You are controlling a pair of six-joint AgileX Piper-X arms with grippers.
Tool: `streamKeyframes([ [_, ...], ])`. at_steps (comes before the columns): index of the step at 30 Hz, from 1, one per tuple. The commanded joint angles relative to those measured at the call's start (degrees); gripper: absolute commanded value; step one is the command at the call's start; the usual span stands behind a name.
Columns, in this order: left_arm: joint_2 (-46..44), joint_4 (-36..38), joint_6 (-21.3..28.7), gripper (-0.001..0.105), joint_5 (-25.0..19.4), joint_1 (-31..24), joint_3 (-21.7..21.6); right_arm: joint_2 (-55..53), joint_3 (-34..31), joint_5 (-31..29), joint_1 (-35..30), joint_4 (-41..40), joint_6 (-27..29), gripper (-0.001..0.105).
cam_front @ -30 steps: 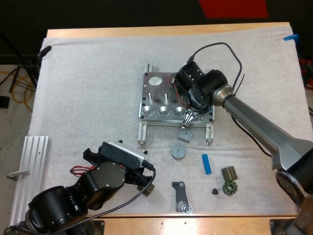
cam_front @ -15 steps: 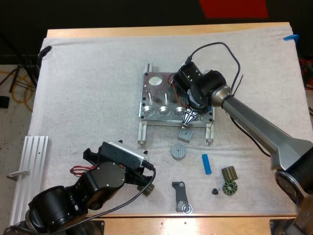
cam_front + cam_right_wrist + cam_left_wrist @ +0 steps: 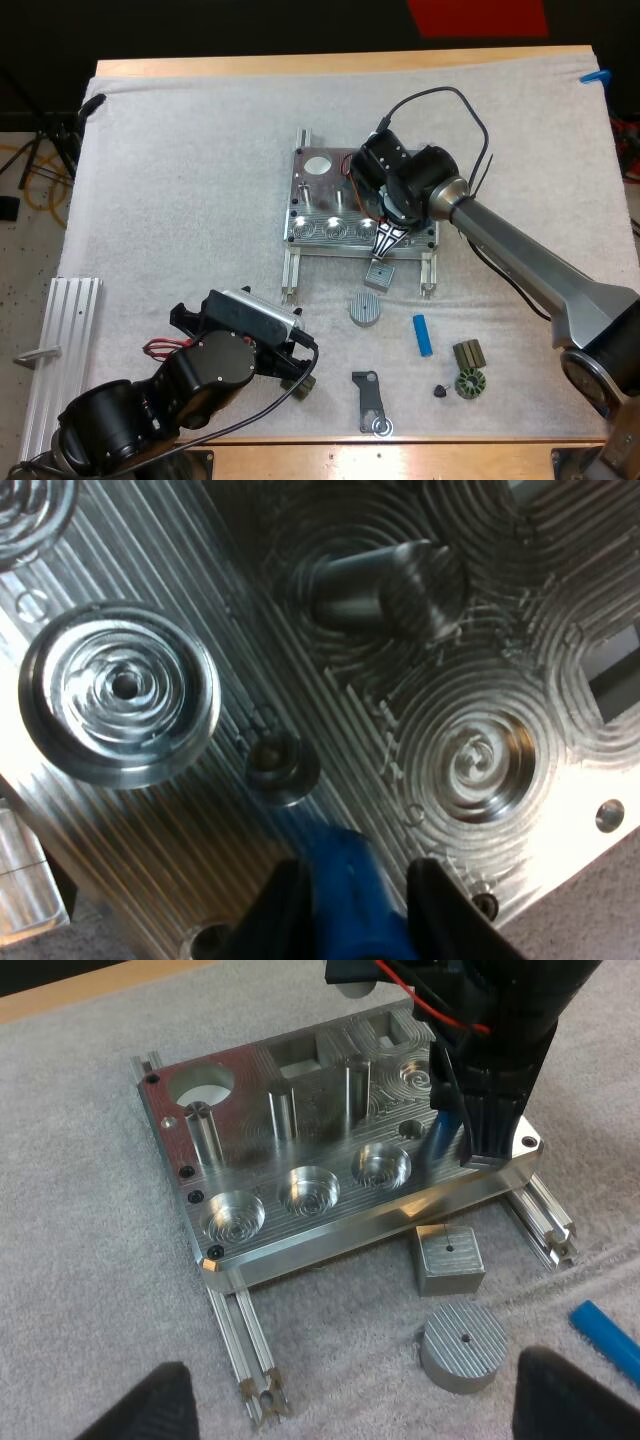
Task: Load cells from right to left
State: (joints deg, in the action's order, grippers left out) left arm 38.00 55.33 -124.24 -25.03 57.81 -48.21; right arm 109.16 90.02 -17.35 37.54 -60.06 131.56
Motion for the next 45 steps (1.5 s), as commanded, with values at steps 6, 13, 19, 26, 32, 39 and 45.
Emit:
streamKeyframes([
  [6,-0.3,0.0,-0.2,0.065,-1.3,0.0,-0.3,0.8,-0.1,-8.7,-2.0,-2.6,-2.2,0.017],
  [13,-0.3,0.0,-0.2,0.065,-1.3,0.0,-0.3,0.8,-0.1,-8.6,-2.7,-3.4,-3.7,0.017],
  [19,-0.3,0.0,-0.2,0.065,-1.3,0.0,-0.3,0.8,-0.1,-8.0,-2.7,-3.4,-4.1,0.017],
  [26,-0.3,0.0,-0.2,0.065,-1.3,0.0,-0.3,0.7,-0.1,-5.9,-2.7,-3.4,-4.3,0.034],
  [32,-0.3,0.0,-0.2,0.065,-1.3,0.0,-0.3,-1.0,-0.1,-4.3,-2.7,-1.4,-6.5,0.045],
  [39,-0.3,0.0,-0.2,0.065,-1.3,0.0,-0.3,-3.5,-0.1,-0.4,-2.6,0.3,-7.1,0.045],
  [45,-0.3,0.0,-0.2,0.065,-1.3,0.0,-0.3,-5.5,-0.1,-0.4,-2.6,2.1,-7.1,0.045],
])
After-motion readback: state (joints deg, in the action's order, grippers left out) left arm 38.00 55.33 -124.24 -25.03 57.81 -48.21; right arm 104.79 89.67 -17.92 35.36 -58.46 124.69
